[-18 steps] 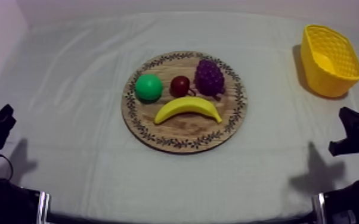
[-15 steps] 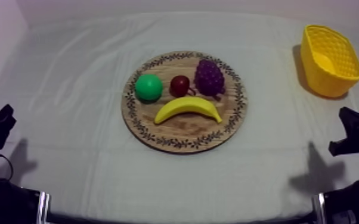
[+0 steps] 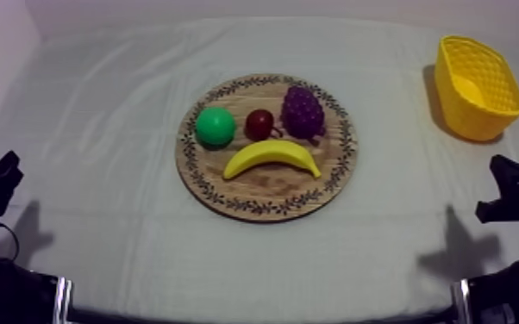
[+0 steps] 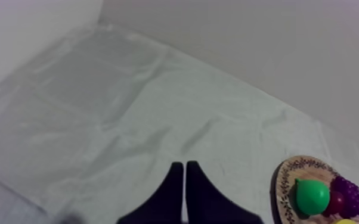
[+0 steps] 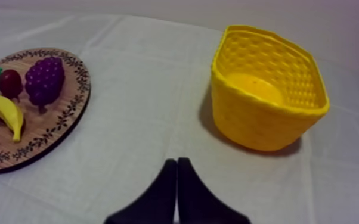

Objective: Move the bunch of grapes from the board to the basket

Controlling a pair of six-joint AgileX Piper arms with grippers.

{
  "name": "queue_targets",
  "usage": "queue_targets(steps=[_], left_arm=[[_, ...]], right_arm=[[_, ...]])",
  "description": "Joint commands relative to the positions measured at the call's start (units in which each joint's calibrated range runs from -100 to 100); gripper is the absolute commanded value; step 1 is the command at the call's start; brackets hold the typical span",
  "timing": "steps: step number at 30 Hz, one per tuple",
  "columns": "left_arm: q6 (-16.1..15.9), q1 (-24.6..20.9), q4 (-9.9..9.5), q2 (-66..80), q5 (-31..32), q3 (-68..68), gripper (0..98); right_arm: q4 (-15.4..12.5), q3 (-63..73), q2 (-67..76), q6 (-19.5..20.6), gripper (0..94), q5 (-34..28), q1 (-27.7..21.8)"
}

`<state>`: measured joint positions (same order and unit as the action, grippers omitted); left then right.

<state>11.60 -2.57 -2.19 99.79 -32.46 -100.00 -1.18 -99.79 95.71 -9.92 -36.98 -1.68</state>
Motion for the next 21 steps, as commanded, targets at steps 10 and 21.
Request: queue_targets(steps=[10,21], left_arm=[[0.0,0.0,-0.03,0.0,0.0,0.0,0.1],[0.0,0.0,-0.03,0.0,0.0,0.0,0.1]], right_arm=[[0.1,4.8,-5.9,2.2,0.5,1.5,1.5],[-2.8,35.6,-28.1,4.6,0.5,-2.8,2.4]])
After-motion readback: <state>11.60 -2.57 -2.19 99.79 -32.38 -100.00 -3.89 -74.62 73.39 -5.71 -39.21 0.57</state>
